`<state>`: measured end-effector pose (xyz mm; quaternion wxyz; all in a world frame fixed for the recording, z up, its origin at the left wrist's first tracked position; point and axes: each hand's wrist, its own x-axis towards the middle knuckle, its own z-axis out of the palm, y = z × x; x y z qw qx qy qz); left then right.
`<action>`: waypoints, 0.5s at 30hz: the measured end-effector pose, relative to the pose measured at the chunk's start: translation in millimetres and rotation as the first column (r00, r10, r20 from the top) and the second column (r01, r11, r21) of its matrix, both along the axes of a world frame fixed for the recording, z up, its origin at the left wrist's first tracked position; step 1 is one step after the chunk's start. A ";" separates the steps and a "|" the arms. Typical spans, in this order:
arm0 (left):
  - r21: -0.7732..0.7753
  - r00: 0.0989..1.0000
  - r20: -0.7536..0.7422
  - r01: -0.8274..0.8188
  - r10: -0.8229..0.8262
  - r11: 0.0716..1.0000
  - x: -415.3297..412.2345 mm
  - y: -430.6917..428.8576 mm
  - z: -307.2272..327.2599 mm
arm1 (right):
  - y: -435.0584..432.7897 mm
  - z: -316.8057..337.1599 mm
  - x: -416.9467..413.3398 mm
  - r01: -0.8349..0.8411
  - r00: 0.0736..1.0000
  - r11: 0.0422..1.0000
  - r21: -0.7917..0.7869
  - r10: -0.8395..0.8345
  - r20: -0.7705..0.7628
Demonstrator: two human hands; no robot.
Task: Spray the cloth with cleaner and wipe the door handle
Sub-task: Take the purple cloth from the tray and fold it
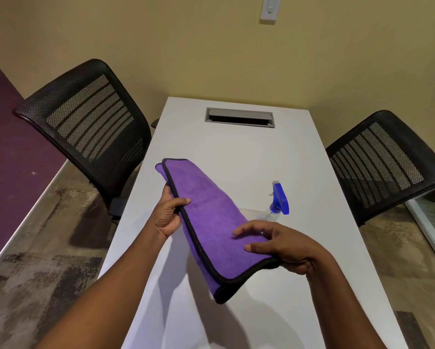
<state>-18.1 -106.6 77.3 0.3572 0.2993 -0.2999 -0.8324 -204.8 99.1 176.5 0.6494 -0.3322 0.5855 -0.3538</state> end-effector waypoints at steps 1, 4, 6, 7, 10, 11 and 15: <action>-0.004 1.000 -0.001 -0.001 0.001 1.000 -0.4 1.1 0.4 | 0.4 2.4 -0.8 -0.006 1.000 1.000 -0.003 0.006 0.012; 0.055 1.000 -0.020 -0.017 0.018 0.998 -3.2 4.3 6.4 | 1.6 12.0 -1.0 -0.055 0.998 0.998 -0.009 0.056 0.014; 0.177 0.999 -0.029 -0.027 0.033 0.984 -7.8 6.4 13.9 | 1.9 17.4 0.4 -0.130 0.989 0.991 -0.036 0.127 -0.078; 0.265 0.998 -0.042 -0.032 0.044 0.964 -11.1 6.1 15.8 | 1.7 19.0 1.2 -0.168 0.978 0.985 -0.048 0.160 -0.131; 0.411 0.989 -0.118 -0.033 0.089 0.911 -21.3 7.1 25.4 | -0.1 23.7 5.5 -0.250 0.947 0.968 -0.033 0.237 -0.215; 0.394 0.992 -0.109 -0.009 0.056 0.919 -22.9 5.9 25.7 | -0.4 25.0 6.3 -0.275 0.937 0.961 -0.022 0.262 -0.232; 0.270 0.989 0.056 0.114 -0.134 0.956 -25.3 6.7 26.3 | 2.1 28.7 5.3 -0.310 0.920 0.951 -0.002 0.299 -0.251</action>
